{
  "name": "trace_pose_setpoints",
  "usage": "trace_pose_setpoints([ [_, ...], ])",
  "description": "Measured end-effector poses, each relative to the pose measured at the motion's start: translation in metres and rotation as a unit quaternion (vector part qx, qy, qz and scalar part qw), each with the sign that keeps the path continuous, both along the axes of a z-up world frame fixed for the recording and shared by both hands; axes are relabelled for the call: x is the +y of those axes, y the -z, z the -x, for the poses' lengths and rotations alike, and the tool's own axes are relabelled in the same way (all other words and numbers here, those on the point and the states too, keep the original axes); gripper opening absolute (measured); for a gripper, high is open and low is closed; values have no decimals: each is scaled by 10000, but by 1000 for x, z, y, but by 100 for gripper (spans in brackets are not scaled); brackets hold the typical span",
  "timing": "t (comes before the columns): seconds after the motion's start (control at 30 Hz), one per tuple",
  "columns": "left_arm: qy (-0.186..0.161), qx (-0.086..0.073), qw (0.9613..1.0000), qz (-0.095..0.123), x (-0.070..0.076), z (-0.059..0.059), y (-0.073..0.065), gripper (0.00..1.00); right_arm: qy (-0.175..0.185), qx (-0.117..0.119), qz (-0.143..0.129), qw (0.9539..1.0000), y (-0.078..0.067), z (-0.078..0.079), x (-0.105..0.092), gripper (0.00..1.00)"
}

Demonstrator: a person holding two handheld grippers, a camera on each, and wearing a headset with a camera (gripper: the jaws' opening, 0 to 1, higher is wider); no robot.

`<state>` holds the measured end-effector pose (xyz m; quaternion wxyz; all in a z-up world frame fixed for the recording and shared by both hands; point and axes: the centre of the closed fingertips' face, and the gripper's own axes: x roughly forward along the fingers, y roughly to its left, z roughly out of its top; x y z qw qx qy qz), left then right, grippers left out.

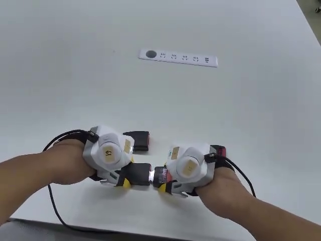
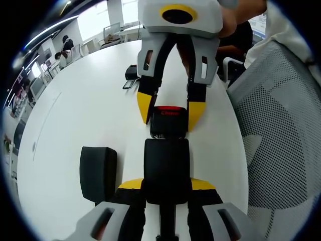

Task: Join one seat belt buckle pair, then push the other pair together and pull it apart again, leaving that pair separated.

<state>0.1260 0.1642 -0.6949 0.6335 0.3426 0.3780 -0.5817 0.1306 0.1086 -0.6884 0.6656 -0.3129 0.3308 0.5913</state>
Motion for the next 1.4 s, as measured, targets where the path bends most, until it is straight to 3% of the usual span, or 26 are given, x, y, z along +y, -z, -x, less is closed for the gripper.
trace_pose_setpoints([
  [0.2,103,13,9999,-38,0,0,0,32,-63,0,66,10000,-1,2,-4,31],
  [0.47,88,31,10000,35,2,-2,-2,31,-479,-108,132,9987,-4,1,-10,30],
  [0.63,20,47,10000,39,2,-4,-2,31,-259,-3,115,9996,0,1,-11,31],
  [1.4,-28,43,10000,77,1,-4,-6,31,-282,-76,131,9995,4,0,-10,31],
])
